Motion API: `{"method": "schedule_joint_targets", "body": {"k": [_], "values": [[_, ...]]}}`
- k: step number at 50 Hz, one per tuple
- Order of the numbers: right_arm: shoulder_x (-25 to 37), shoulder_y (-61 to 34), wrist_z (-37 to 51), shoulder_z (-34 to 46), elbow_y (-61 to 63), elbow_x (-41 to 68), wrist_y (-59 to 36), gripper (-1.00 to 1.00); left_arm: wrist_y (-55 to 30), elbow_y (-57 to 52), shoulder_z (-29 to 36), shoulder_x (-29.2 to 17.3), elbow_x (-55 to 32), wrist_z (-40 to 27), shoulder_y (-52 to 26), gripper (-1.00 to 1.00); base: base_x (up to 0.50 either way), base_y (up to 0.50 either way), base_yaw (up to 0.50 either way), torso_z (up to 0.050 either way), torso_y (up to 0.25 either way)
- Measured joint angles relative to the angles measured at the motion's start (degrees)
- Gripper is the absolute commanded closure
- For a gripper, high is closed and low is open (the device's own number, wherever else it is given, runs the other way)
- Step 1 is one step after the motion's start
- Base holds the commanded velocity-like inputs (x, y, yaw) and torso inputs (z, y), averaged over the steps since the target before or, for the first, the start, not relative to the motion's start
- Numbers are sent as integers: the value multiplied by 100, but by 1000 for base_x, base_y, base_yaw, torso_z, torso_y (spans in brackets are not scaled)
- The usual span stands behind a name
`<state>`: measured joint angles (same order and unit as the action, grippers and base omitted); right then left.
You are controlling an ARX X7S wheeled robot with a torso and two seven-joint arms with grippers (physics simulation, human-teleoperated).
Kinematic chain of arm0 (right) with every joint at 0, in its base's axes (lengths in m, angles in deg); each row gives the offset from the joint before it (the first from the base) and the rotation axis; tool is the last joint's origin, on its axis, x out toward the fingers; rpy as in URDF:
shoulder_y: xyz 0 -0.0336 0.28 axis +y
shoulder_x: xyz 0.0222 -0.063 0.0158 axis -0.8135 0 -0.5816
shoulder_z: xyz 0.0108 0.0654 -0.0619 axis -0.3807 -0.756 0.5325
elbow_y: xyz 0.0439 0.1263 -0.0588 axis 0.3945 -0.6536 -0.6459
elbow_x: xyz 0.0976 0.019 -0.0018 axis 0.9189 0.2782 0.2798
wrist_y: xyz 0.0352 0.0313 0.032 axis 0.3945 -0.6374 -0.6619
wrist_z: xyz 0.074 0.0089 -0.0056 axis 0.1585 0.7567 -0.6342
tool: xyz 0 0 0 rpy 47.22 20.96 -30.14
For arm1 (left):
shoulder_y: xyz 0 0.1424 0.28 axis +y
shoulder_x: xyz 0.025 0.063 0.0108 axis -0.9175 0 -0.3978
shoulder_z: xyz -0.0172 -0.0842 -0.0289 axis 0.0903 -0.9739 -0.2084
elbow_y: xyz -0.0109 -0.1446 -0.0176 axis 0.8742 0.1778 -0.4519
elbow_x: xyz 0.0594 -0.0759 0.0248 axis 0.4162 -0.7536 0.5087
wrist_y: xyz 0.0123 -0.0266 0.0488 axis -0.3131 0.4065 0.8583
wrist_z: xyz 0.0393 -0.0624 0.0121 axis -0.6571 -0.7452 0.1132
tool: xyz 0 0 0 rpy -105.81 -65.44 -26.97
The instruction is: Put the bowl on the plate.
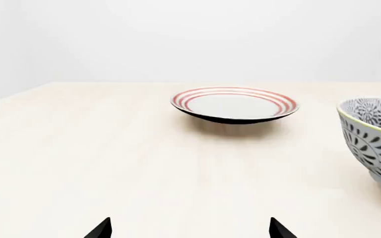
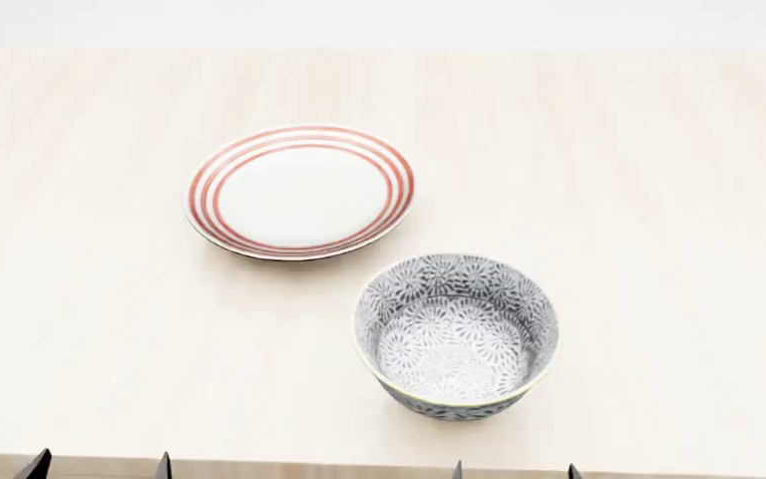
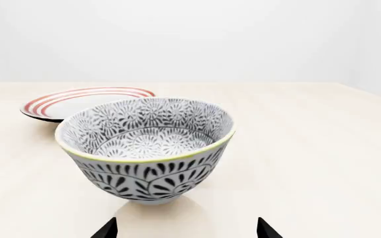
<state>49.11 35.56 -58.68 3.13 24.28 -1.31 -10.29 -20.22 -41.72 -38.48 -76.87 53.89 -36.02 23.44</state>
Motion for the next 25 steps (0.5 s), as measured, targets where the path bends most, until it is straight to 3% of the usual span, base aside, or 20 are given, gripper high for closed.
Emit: {"method": "schedule_joint_targets", "body": {"k": [8, 12, 19, 25], "values": [[128, 309, 93, -63, 597, 209, -89, -100, -126, -602, 224, -65, -50, -205, 477, -100, 0, 0, 0, 0, 0], [284, 601, 172, -266, 1293, 403, -302, -100, -698, -1240, 319, -120, -195, -301, 577, -100, 0, 0, 0, 0, 0], [653, 1201, 333, -1264, 2781, 1209, -870, -100, -1728, -2343, 360, -183, -321, -631, 382, -100, 0, 0, 0, 0, 0], [891, 1767, 376, -2270, 3777, 1968, -1056, -100, -2434, -3195, 311, -244, -410, -916, 259, -100, 449, 0, 0, 0, 0]]}}
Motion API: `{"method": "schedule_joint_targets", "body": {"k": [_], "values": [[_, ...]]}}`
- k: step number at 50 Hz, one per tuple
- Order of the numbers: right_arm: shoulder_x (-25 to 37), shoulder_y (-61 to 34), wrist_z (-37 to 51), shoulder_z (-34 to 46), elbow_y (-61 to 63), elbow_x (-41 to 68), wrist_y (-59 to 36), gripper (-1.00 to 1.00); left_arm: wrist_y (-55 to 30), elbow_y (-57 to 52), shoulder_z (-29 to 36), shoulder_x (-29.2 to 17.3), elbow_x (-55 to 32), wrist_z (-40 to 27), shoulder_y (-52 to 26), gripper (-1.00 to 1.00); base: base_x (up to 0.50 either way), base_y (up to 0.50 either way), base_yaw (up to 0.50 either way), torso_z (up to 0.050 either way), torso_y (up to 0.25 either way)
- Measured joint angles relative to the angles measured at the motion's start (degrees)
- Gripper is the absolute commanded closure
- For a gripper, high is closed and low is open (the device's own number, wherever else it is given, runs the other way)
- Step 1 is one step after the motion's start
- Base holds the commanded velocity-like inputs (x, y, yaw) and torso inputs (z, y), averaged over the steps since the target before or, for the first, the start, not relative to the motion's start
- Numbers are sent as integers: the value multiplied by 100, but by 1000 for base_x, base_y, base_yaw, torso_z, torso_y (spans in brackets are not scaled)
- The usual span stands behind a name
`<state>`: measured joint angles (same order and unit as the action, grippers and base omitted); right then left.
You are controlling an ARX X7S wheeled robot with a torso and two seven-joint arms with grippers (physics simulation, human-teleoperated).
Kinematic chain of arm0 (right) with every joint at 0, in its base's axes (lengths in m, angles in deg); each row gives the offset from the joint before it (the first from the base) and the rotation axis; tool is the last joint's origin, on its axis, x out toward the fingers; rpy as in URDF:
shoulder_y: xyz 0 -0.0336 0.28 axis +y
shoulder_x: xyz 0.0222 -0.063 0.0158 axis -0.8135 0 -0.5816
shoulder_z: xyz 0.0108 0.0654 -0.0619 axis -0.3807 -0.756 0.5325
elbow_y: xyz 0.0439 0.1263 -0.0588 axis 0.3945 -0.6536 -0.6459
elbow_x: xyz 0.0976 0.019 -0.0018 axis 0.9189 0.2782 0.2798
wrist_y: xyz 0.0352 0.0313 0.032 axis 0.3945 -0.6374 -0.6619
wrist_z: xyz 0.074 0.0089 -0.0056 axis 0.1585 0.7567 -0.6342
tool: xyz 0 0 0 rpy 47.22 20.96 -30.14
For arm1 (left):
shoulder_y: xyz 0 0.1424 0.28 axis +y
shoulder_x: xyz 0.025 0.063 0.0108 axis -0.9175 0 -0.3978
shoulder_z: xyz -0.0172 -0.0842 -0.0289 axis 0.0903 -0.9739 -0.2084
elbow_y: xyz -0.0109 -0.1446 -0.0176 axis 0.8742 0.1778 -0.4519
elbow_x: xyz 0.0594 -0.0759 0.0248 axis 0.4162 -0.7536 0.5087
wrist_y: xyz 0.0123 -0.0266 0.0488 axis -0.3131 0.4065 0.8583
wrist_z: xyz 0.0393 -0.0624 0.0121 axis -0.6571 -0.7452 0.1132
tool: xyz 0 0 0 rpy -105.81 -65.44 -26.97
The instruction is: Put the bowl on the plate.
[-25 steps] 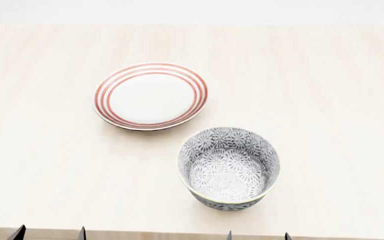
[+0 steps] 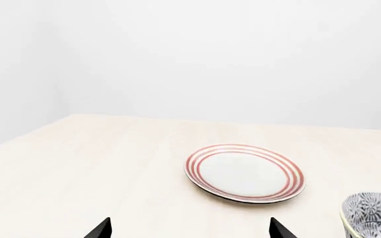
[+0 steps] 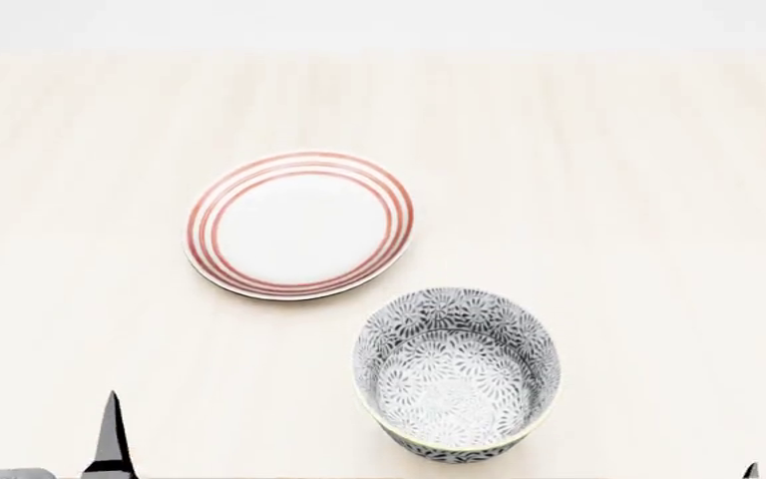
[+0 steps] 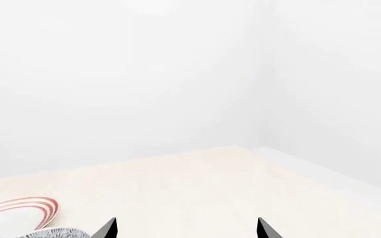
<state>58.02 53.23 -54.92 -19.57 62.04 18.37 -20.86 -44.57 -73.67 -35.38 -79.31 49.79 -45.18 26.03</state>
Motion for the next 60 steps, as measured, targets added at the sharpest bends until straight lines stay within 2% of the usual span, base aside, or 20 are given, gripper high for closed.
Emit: {"method": "schedule_joint_targets", "body": {"k": [6, 12, 32, 40, 53, 60], "values": [[157, 391, 39, -646, 641, 477, -116, -100, -450, -609, -135, -54, -136, -212, -193, -100, 500, 0, 0, 0, 0], [253, 590, 87, -954, 1013, 702, -199, -100, -684, -878, -261, -120, -271, -337, -380, -100, 500, 0, 0, 0, 0], [441, 767, 288, -1062, 1571, 757, -431, -100, -879, -1089, -542, -319, -636, -533, -673, -100, 500, 0, 0, 0, 0], [577, 857, 418, -1231, 1769, 1006, -639, -100, -832, -1031, -563, -379, -707, -587, -693, -100, 0, 0, 0, 0, 0], [1632, 1144, 623, -1920, 1811, 2844, -1535, -100, -615, -925, -524, -446, -790, -623, -512, -100, 0, 0, 0, 0, 0], [2106, 1055, 367, -1958, 1451, 3461, -1749, -100, -503, -924, -520, -475, -845, -645, -368, -100, 0, 0, 0, 0, 0]]}}
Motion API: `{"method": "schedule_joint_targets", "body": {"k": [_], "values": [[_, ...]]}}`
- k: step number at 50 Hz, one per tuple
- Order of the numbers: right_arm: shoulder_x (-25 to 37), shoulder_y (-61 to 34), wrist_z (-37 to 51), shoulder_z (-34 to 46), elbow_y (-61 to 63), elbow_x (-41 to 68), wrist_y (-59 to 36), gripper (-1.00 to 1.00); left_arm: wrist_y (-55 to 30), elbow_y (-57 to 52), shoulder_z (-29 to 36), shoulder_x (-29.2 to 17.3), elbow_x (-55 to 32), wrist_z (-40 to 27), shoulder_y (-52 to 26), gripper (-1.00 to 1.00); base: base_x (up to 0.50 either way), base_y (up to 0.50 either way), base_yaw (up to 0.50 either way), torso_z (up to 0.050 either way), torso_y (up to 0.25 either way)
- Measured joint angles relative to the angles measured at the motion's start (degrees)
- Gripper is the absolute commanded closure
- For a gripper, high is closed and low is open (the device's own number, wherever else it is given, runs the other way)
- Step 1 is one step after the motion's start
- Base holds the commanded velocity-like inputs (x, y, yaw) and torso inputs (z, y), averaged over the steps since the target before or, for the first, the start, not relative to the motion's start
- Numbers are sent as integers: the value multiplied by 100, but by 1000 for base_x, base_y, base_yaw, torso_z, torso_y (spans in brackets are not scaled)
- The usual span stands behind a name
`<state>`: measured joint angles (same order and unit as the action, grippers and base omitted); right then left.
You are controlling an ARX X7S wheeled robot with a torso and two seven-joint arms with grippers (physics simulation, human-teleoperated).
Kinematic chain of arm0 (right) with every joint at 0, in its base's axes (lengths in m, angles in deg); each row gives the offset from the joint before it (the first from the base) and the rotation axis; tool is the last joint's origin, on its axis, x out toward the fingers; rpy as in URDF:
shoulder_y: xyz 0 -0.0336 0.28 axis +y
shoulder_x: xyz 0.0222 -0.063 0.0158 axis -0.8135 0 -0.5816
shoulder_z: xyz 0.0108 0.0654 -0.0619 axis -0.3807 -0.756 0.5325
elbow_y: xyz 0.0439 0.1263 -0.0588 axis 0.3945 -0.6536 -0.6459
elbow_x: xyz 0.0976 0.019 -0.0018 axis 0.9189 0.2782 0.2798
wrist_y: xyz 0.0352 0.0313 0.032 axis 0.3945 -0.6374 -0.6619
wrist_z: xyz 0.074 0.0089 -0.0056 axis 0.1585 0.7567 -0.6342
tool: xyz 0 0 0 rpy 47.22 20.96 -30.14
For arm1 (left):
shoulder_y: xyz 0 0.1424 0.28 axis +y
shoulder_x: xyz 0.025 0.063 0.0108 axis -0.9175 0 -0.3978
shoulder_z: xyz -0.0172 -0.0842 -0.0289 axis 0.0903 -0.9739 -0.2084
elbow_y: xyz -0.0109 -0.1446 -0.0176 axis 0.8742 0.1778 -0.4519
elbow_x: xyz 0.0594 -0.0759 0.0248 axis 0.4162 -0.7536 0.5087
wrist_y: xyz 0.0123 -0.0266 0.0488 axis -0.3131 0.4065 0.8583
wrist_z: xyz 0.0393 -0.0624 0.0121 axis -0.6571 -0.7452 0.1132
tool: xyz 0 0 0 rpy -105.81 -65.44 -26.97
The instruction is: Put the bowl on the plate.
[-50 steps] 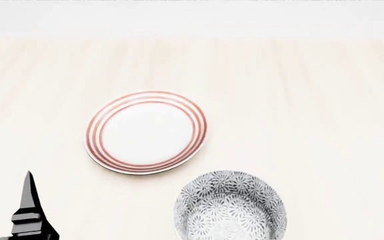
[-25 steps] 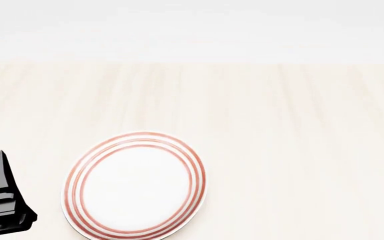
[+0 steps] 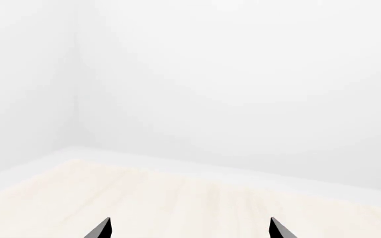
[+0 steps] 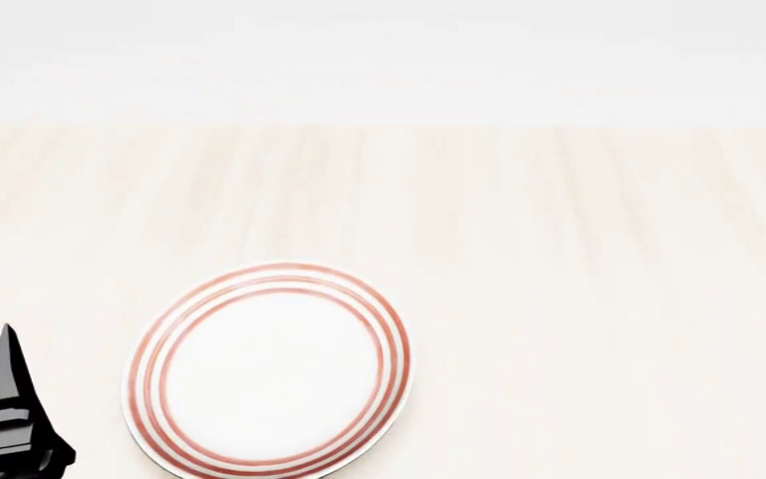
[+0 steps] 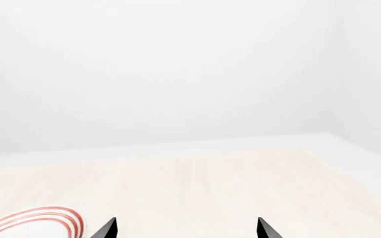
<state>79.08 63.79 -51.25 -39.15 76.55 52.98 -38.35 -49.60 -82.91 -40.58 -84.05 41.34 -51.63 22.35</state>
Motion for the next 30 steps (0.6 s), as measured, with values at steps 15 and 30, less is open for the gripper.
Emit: {"method": "schedule_joint_targets", "body": {"k": [15, 30], "values": [[615, -1239, -371, 916, -1182, 444, -260, -100, 153, 68, 31, -81, -71, -57, 145, -100, 0, 0, 0, 0, 0], [907, -2266, -545, 1964, -1935, 657, -664, -100, 228, 145, 50, -173, -134, -107, 180, -100, 0, 0, 0, 0, 0]]}}
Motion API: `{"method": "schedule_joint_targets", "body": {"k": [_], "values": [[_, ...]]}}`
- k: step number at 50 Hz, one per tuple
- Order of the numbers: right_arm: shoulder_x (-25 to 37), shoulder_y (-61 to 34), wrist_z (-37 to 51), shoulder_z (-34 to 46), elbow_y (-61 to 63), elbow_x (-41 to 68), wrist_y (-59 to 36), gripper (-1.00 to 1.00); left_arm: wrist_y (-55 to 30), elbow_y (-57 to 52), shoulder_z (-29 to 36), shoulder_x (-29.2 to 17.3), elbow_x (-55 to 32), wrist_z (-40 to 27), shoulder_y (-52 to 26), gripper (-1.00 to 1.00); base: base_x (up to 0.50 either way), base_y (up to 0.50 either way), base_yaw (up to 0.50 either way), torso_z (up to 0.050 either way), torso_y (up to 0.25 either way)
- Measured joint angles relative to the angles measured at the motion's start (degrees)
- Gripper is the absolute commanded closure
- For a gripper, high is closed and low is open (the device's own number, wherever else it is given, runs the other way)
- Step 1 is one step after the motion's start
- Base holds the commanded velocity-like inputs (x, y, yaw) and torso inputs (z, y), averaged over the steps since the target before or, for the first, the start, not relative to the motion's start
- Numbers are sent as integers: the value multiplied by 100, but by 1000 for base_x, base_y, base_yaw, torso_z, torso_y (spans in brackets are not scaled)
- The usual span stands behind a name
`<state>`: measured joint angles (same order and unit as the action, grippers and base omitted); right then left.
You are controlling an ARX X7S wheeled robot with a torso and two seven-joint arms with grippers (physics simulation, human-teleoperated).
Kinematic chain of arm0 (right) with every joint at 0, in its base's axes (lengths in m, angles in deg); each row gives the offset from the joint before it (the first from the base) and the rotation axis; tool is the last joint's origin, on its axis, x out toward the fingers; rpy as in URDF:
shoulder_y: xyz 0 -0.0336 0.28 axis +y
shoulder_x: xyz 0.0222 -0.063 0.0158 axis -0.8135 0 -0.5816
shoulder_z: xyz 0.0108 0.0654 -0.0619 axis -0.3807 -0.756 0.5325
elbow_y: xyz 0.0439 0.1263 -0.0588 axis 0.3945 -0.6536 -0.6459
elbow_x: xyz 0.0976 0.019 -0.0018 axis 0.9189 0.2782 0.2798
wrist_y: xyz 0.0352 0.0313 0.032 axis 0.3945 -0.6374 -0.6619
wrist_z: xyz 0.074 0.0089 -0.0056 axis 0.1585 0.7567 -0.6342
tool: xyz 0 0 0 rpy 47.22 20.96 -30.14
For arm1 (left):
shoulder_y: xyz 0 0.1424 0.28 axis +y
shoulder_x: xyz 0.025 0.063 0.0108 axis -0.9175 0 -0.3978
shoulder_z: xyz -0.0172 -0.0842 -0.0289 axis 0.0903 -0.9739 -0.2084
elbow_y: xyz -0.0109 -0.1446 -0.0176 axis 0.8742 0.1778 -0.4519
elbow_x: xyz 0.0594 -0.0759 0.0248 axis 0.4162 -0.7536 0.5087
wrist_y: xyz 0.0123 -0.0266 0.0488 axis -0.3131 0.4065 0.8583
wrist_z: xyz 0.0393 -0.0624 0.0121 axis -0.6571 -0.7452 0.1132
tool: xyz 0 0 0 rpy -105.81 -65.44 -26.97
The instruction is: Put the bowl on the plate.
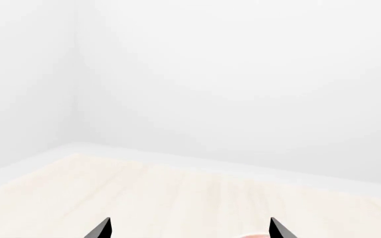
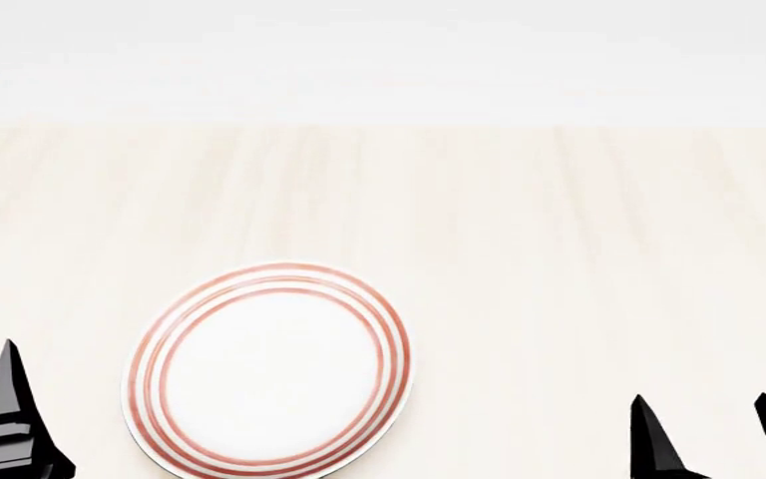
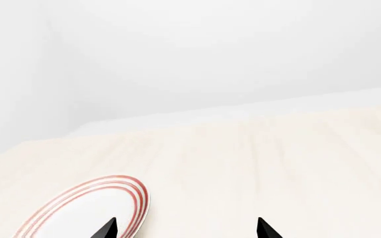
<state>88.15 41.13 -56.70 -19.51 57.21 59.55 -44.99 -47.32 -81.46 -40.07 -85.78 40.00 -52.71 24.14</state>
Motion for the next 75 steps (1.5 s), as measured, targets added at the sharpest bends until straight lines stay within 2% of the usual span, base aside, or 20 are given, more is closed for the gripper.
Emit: {"method": "schedule_joint_targets", "body": {"k": [7, 23, 43, 49, 61, 75], "values": [[154, 30, -143, 168, 30, 88, -137, -100, 22, 6, 16, -34, -22, -31, 20, -100, 0, 0, 0, 0, 2], [391, 377, -337, 5, 182, 560, -335, -100, 97, 73, 100, -95, -36, -91, 31, -100, 0, 0, 0, 0, 0], [679, 635, -183, 122, 246, 646, -714, -100, 170, 107, 159, -164, -94, -161, 75, -100, 0, 0, 0, 0, 0], [759, 584, -163, 306, 214, 576, -830, -100, 198, 127, 184, -186, -117, -190, 84, -100, 0, 0, 0, 0, 0], [832, 158, -327, 1297, -279, 66, -1188, -100, 228, 138, 211, -242, -213, -267, 102, -100, 0, 0, 0, 0, 0], [856, 46, -425, 1703, -472, -155, -1293, -100, 250, 139, 250, -315, -306, -357, 100, -100, 0, 0, 0, 0, 0]]}}
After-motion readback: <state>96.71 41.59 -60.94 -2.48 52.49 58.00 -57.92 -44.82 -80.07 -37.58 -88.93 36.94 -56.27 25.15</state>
